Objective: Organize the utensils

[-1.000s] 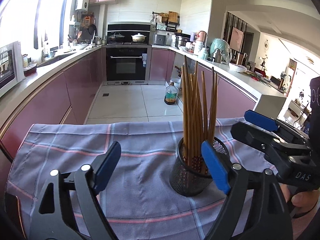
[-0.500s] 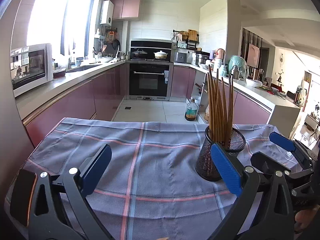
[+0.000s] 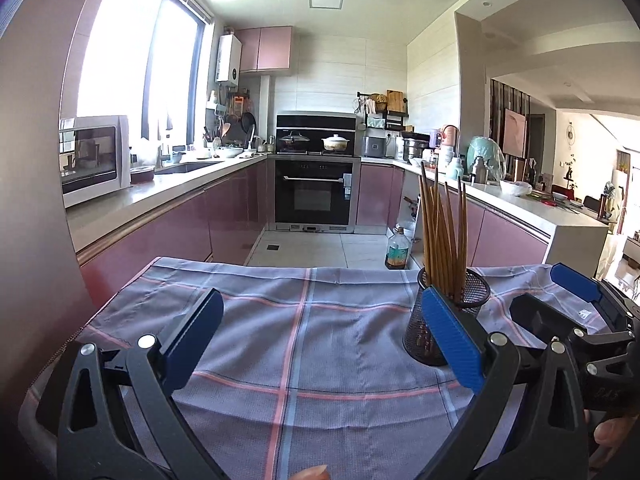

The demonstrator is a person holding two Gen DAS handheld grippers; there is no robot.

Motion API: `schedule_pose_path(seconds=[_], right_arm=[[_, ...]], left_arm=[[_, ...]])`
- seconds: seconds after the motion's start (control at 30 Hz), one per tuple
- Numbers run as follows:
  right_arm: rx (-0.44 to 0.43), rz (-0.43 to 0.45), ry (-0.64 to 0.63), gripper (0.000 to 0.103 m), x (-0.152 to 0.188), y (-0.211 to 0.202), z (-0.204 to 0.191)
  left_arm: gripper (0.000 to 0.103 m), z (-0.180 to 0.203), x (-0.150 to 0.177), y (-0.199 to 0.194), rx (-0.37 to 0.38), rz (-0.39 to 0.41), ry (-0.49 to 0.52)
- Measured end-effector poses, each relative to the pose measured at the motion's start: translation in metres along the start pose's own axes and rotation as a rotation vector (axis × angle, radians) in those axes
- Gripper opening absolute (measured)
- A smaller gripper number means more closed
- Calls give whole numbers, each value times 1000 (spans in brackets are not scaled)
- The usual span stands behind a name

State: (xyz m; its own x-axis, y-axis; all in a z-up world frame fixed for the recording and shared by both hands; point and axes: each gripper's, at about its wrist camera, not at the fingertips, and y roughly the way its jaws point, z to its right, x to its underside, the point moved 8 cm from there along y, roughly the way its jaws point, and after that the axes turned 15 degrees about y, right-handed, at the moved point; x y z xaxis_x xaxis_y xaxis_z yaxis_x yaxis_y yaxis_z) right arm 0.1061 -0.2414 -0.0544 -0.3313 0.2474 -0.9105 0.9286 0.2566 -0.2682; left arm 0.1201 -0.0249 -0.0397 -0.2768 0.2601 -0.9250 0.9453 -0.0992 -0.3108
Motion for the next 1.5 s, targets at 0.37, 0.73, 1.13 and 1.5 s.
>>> schedule_pose_path(seconds=[0.37, 0.73, 1.13, 1.5], right_arm=[[-11, 15, -3, 96, -2, -7, -5], [-16, 17, -6, 96, -2, -8, -4], [-21, 20, -9, 96, -2, -10, -3], [-25, 27, -7, 96, -3, -12, -2]], left_arm=[[98, -4, -8, -10, -25, 12, -4], [98, -1, -11, -16, -33, 26, 8], [98, 1, -13, -17, -24, 27, 11], [98, 2, -13, -17, -26, 29, 12]])
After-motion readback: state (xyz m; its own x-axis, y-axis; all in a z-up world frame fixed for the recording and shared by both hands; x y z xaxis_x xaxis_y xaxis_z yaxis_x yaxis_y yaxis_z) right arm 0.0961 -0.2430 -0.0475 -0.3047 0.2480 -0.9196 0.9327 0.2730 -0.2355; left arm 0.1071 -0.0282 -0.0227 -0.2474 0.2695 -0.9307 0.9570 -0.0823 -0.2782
